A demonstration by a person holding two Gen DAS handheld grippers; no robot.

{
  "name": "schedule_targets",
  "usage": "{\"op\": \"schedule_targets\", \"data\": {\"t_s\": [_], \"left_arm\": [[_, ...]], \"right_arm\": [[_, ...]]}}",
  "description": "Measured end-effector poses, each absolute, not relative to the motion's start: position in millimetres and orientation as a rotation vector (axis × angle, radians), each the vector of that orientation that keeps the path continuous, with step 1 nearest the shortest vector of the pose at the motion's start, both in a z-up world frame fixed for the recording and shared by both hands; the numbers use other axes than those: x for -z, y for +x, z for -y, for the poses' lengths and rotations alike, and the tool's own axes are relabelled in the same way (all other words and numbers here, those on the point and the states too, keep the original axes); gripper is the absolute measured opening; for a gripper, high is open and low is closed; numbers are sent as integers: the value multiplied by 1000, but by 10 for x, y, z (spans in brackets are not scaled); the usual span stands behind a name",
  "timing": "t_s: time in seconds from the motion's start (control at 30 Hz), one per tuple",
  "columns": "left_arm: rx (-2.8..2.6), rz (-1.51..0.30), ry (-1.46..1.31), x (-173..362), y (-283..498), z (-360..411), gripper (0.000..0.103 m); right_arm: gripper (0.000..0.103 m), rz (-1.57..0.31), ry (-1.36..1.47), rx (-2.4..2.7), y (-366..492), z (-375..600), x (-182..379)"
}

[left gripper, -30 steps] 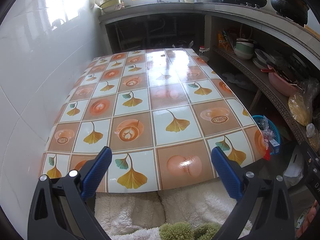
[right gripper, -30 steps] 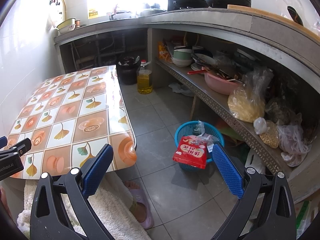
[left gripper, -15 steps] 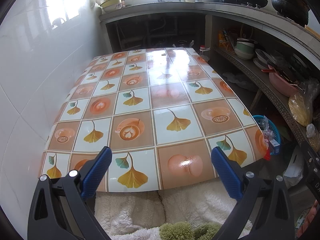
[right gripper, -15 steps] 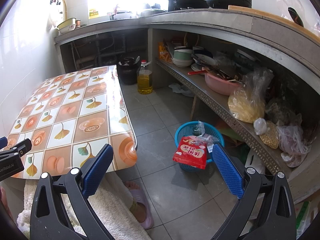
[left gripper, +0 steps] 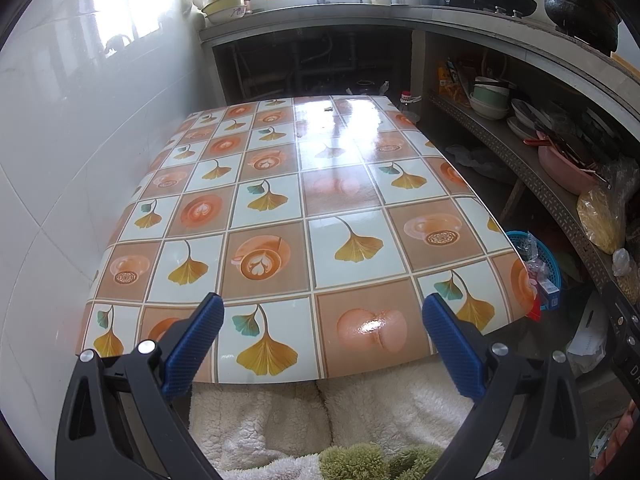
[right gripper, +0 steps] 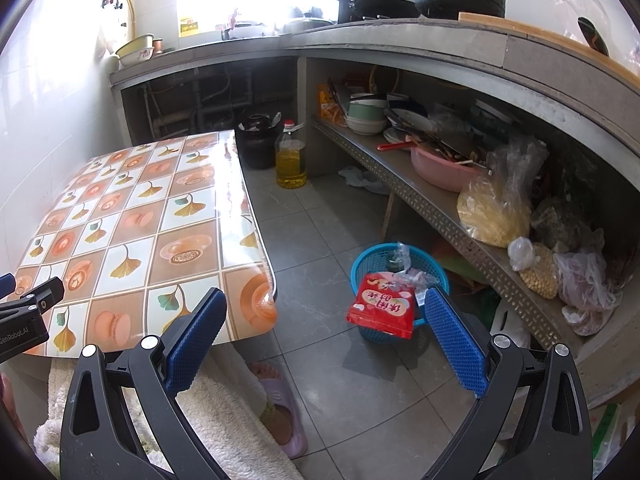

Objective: Collect trash

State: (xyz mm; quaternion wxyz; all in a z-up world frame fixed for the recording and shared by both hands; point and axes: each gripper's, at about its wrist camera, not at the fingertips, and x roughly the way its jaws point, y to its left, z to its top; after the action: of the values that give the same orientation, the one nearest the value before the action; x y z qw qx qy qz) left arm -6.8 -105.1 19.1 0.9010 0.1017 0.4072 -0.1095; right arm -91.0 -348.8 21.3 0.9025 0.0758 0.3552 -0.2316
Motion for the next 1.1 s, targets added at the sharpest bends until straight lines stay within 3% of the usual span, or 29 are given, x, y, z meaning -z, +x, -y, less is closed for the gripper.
{"op": "schedule_targets", "data": {"t_s": [1.1], "left_arm": [[228, -844, 212, -194, -61, 1046, 97]], "right_arm": [[95, -735, 157, 476, -884, 3491, -222]]}}
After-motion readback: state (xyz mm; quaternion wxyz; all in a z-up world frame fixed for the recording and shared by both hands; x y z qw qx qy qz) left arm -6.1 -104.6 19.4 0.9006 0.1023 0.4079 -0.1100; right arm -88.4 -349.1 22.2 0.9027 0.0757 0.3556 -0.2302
